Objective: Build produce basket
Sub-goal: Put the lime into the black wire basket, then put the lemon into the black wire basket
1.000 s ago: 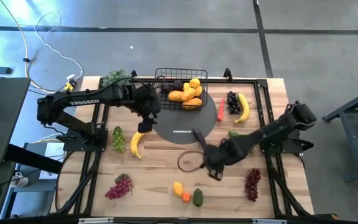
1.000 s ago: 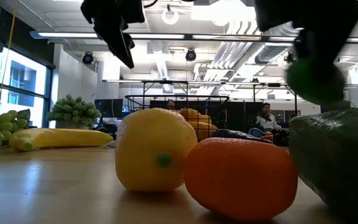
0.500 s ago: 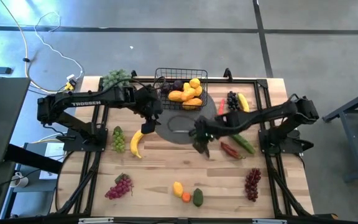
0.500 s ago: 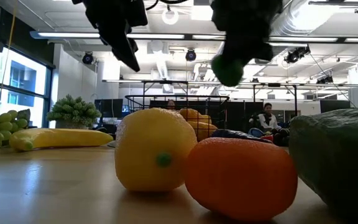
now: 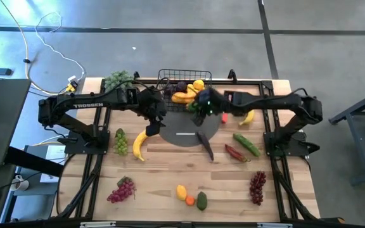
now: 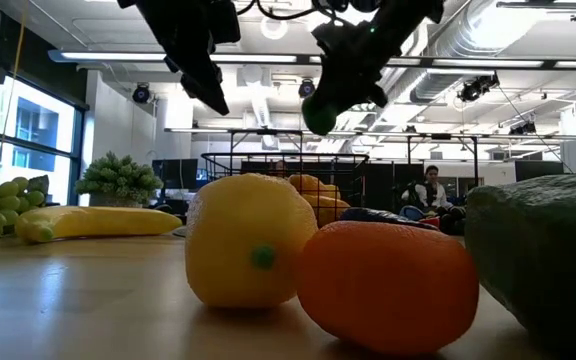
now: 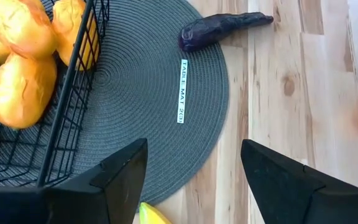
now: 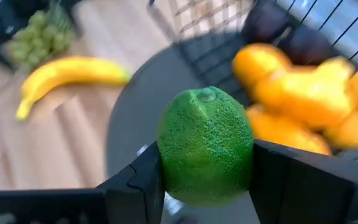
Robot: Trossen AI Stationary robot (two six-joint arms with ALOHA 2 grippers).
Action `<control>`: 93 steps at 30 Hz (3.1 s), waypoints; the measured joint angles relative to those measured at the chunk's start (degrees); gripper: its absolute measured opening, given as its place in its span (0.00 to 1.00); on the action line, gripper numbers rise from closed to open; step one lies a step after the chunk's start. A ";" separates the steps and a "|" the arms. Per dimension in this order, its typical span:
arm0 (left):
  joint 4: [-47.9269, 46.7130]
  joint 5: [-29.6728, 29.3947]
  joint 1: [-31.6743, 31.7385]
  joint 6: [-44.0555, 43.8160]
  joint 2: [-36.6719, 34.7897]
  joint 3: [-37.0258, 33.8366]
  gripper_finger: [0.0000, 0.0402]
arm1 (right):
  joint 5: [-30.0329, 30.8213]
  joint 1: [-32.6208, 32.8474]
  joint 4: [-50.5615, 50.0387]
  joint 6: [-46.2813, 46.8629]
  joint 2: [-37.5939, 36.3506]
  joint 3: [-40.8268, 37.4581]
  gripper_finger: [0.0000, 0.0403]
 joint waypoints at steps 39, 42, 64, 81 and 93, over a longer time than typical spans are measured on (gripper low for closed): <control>3.08 -0.20 -0.02 -8.53 -0.02 0.02 0.62 | -2.37 -21.08 7.66 -25.05 8.81 0.00 0.43; 3.16 -0.18 -0.18 -8.64 0.06 0.02 0.62 | -2.30 -21.08 7.60 -25.05 8.85 0.00 0.53; 2.89 -0.46 -0.31 -11.28 0.24 0.04 0.70 | 0.10 -20.51 -0.52 -17.56 6.17 4.96 0.62; 2.73 0.02 -8.74 -1.69 0.26 0.04 0.71 | 0.15 -13.29 -10.62 2.94 6.10 11.65 0.62; 3.09 0.02 -18.34 0.62 0.26 0.04 0.71 | 6.75 -5.65 -14.33 18.15 6.10 15.95 0.62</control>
